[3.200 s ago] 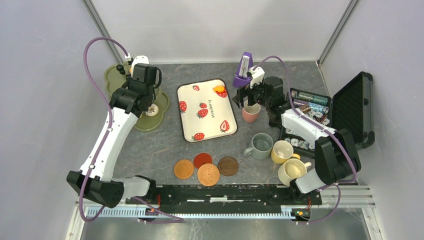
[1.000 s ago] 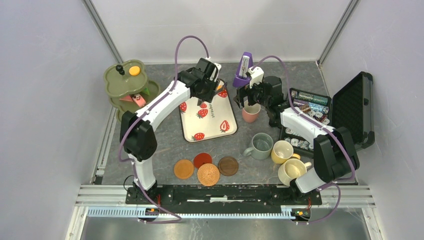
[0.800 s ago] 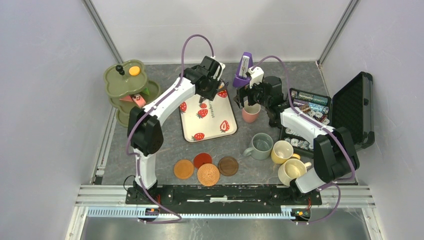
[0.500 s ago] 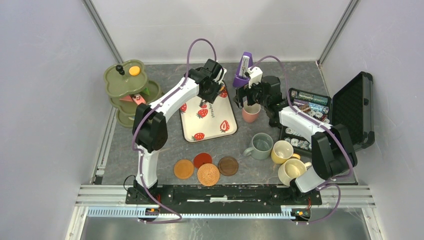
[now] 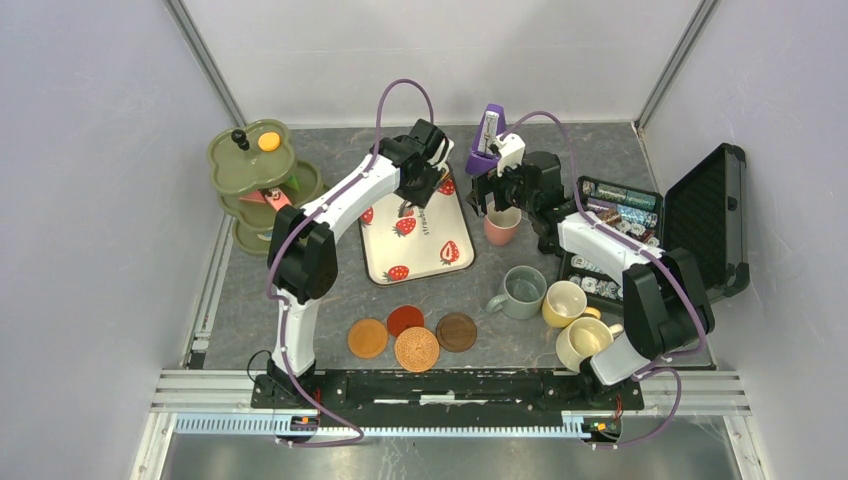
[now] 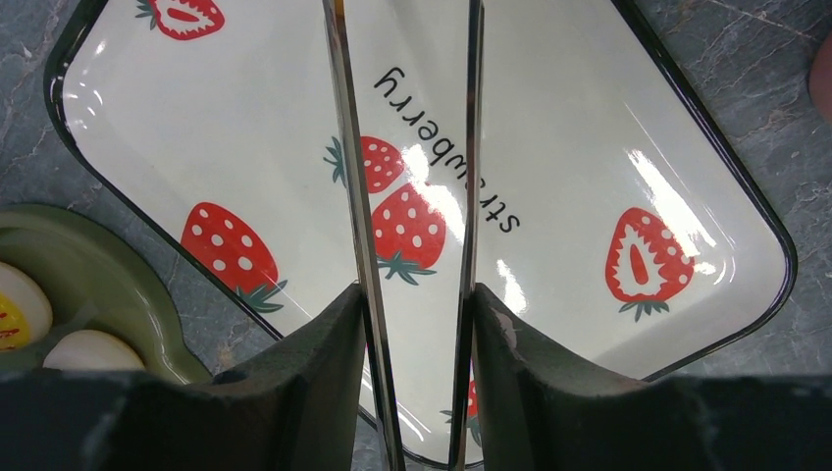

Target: Serve the afternoon tea

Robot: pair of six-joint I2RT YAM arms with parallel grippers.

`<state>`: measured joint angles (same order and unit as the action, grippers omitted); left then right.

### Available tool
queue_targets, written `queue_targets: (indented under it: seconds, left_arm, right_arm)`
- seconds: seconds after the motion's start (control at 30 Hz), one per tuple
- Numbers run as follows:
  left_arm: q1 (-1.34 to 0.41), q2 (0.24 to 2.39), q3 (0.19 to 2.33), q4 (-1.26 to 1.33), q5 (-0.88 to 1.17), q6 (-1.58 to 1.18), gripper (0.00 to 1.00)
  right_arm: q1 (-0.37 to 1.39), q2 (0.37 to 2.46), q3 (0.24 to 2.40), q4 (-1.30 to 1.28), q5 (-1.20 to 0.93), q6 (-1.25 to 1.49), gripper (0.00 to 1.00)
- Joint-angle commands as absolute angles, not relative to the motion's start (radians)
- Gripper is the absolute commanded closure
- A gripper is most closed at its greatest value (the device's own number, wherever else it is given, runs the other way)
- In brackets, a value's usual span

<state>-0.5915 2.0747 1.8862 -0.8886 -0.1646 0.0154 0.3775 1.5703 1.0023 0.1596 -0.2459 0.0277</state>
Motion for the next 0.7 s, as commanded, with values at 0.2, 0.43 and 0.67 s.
queue_targets:
  seconds: [0.2, 0.43, 0.67]
  left_arm:
    - [-0.624, 2.037, 1.88, -0.941, -0.248, -0.021, 0.54]
    - [-0.632, 1.963, 1.81, -0.933, -0.25, -0.111, 0.52]
    - [-0.611, 2.031, 1.936, -0.975, -0.227, -0.126, 0.44]
  right_arm:
    - [0.374, 1.557, 1.038, 0.193, -0.249, 0.024, 0.02]
    - [0.372, 1.562, 1.039, 0.195, -0.253, 0.026, 0.02]
    - [0.373, 1.561, 1.038, 0.191, -0.249, 0.024, 0.02]
